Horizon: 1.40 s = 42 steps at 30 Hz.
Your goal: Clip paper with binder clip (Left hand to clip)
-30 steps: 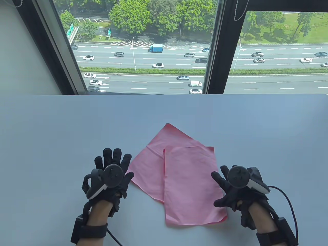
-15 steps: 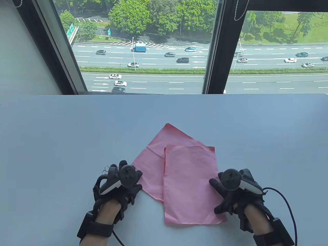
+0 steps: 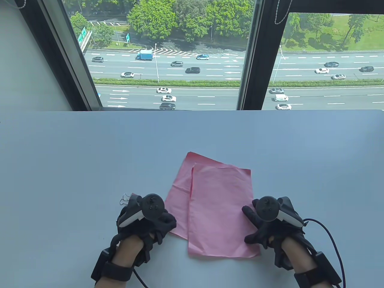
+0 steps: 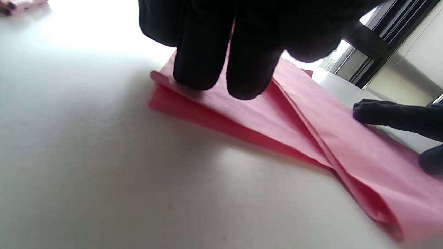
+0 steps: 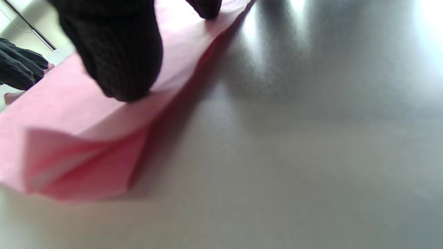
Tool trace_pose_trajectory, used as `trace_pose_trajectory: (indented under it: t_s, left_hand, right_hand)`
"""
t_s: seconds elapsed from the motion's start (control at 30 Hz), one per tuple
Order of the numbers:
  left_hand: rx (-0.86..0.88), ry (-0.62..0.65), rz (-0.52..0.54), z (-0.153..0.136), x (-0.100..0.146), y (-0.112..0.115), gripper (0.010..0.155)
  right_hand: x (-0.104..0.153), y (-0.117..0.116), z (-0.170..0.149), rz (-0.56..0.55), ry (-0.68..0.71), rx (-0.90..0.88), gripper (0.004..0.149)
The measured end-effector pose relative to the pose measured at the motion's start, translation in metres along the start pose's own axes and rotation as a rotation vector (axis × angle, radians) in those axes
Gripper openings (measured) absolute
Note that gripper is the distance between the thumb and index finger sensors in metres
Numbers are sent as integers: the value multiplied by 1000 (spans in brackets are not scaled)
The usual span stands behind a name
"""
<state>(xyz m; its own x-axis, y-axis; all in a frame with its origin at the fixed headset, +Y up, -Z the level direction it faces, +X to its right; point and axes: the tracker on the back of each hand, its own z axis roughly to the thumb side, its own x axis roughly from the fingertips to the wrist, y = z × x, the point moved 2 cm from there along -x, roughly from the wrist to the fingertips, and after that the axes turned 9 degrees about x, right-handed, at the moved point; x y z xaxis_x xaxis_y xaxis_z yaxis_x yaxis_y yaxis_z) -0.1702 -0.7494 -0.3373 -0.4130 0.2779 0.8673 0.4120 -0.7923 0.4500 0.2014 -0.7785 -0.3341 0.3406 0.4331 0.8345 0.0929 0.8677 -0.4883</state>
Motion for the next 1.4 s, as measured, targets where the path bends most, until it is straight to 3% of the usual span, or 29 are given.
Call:
trace_pose_trajectory:
  t_s: [0.07, 0.17, 0.27, 0.47, 0.8, 1.07, 1.13, 1.27, 1.4]
  left_hand:
    - [16, 8, 91, -4, 3, -6, 53]
    - [-147, -40, 189, -3, 4, -11, 57]
    - [-266, -109, 135, -5, 0, -6, 64]
    - [-276, -194, 40, -14, -7, 3, 72]
    - [-276, -129, 24, -3, -8, 11, 60]
    - [-159, -49, -17, 10, -5, 15, 51]
    - [-202, -28, 7, 11, -5, 12, 55]
    - [-212, -138, -27, -1, -3, 12, 76]
    - [-173, -129, -15, -8, -5, 12, 84]
  right_hand:
    - [4, 7, -2, -36, 40, -62, 98]
    - [13, 19, -8, -87, 10, -28, 98]
    - [17, 17, -13, -31, -17, -17, 98]
    - [16, 12, -10, 5, -24, -3, 98]
    - [6, -1, -5, 25, -27, 32, 97]
    - [4, 2, 1, 24, -21, 15, 95]
    - [6, 6, -2, 9, -1, -22, 94]
    - [17, 21, -13, -79, -13, -36, 94]
    - [15, 16, -17, -79, 39, -38, 93]
